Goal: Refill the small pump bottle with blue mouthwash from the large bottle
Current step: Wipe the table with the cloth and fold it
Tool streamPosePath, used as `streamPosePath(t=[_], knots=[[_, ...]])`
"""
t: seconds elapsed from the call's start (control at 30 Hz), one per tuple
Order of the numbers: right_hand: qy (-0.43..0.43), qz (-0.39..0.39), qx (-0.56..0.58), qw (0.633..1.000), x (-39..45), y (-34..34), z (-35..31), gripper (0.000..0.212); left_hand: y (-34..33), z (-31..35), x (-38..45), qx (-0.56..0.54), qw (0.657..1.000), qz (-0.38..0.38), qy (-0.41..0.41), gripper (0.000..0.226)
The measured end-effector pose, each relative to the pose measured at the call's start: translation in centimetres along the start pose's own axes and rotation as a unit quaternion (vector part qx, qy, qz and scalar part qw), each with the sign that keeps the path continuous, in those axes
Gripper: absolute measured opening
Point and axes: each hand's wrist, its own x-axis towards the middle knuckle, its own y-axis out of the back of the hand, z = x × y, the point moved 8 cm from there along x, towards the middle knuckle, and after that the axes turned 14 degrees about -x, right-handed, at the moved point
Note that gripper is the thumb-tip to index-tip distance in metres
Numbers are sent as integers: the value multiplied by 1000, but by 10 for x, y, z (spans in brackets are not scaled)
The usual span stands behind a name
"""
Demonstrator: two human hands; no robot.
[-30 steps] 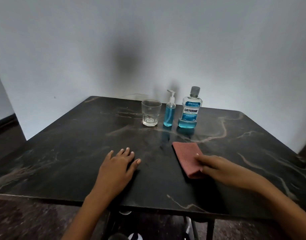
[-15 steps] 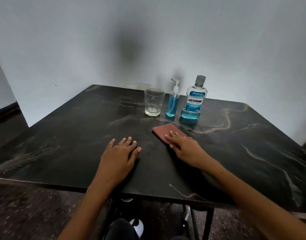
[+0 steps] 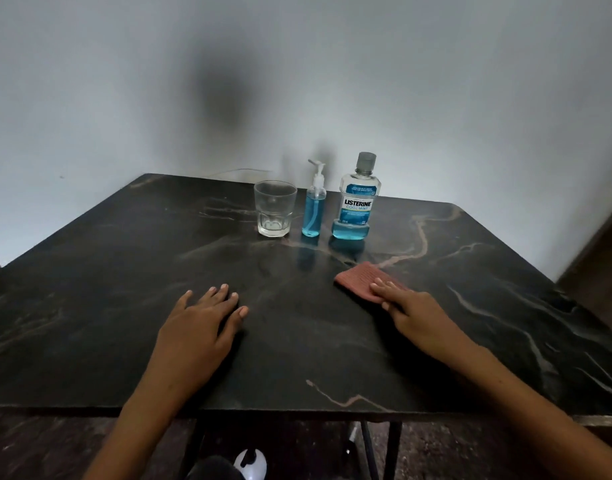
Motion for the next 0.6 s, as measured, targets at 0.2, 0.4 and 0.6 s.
streamPosePath(t=[0.2, 0.4, 0.6], knots=[[31, -61, -10, 998, 51, -9, -37, 48, 9, 4, 0, -62, 997, 35, 0, 34], [94, -75, -26, 992, 71, -24, -102, 46, 10, 5, -1, -72, 996, 48, -2, 31], [145, -58, -15, 988, 64, -27, -136, 44, 17, 9, -2, -46, 996, 69, -15, 27]])
